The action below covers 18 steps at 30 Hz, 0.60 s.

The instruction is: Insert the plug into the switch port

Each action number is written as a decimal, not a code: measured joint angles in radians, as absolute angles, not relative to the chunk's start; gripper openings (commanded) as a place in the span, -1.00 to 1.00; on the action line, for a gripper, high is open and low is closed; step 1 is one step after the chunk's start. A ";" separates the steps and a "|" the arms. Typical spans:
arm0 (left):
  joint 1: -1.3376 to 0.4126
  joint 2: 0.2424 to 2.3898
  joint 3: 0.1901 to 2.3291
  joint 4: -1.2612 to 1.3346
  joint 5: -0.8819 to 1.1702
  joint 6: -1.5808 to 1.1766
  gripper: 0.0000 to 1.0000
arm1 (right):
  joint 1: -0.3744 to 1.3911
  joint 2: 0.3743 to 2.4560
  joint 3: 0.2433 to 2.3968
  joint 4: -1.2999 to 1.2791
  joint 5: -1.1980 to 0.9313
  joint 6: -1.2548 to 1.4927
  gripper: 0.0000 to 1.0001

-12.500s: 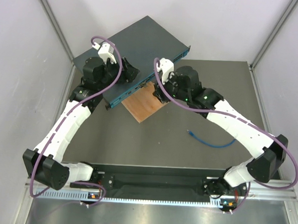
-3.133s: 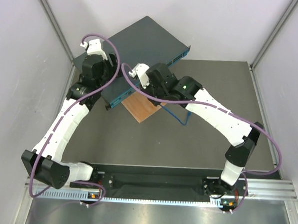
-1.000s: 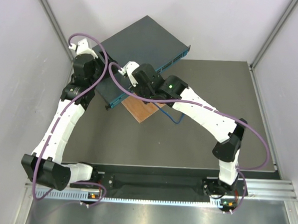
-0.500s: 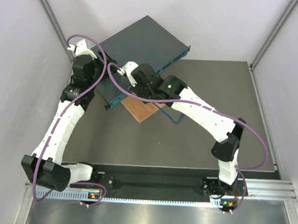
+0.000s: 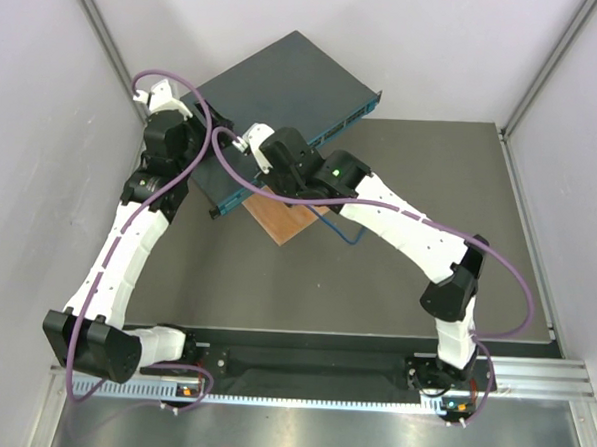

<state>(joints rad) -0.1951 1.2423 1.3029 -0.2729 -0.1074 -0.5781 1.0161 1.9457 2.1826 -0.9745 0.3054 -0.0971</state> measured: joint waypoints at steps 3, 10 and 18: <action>-0.191 1.242 1.304 -0.273 -0.093 -0.574 0.60 | 1.014 1.940 2.177 -0.971 0.294 -0.100 -0.70; -0.166 1.242 1.327 -0.304 0.012 -0.526 0.84 | 1.005 1.792 1.909 -0.746 0.223 -0.126 -0.10; -0.110 1.235 1.380 -0.410 0.197 -0.436 0.98 | 0.978 1.519 1.627 -0.578 0.173 -0.174 0.72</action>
<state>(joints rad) -0.1097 1.2354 1.3796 -0.4099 0.1967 -0.4358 0.9775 1.5192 1.6272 -0.5781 0.1726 -0.1738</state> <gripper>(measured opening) 0.987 0.791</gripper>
